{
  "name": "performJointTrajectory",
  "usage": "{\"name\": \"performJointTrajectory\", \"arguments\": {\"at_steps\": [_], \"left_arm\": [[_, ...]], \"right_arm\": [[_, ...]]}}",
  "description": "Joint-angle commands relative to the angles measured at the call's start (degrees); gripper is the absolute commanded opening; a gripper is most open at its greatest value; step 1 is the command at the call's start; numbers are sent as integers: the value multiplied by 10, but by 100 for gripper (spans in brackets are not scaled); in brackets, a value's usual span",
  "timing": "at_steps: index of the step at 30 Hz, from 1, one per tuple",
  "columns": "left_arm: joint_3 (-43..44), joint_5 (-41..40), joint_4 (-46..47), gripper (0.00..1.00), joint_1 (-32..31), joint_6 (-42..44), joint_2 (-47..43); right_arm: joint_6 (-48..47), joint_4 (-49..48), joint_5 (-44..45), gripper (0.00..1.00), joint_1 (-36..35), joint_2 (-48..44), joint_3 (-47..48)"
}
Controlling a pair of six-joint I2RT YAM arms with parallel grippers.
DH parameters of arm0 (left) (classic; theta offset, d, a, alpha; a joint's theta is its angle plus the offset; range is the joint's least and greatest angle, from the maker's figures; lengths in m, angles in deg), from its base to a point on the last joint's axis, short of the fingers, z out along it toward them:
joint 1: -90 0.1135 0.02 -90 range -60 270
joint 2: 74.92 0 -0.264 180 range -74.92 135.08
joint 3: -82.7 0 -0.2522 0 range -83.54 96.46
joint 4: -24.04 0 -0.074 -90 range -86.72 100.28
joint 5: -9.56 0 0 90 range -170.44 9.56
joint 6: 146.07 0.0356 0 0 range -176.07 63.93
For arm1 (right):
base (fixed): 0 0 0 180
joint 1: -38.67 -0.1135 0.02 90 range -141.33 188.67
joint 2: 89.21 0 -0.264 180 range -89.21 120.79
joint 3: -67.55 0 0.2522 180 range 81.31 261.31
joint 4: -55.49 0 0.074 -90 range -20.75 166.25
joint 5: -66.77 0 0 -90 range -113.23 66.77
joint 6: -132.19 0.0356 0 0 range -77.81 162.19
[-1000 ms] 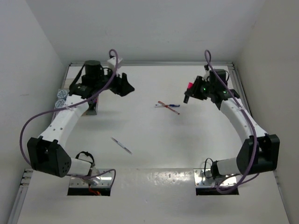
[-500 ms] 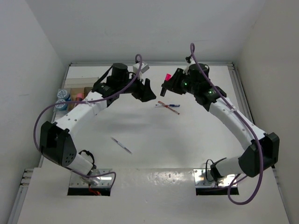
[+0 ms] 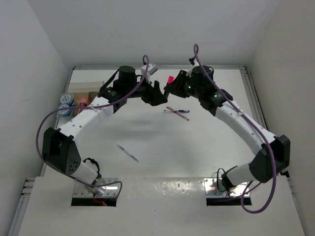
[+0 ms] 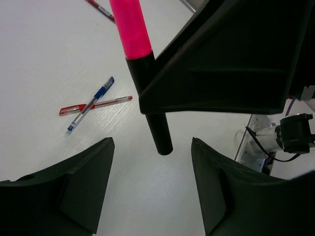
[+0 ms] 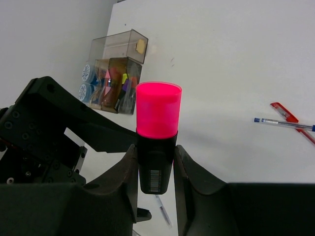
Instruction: Sort the stationery into containers
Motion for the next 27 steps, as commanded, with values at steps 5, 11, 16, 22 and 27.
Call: {"name": "performJointTrajectory", "arguments": {"at_steps": [5,11,16,22,27], "left_arm": [[17,6,41,63,-7,-30,14],[10,-10,39,34,-6,-27,13],[7,-39,22,3,-1,-16,4],[-14,-77,-16,0,69,-15,-17],[-16,-165,-96,0,189,50,-29]], "right_arm": [[17,-31,-15,0,-23,10,34],[28,-30,-22,0,-23,14,48],[33,-30,-33,27,-22,16,48],[23,-21,-35,63,15,-1,35],[-19,-8,-50,62,76,-16,2]]}}
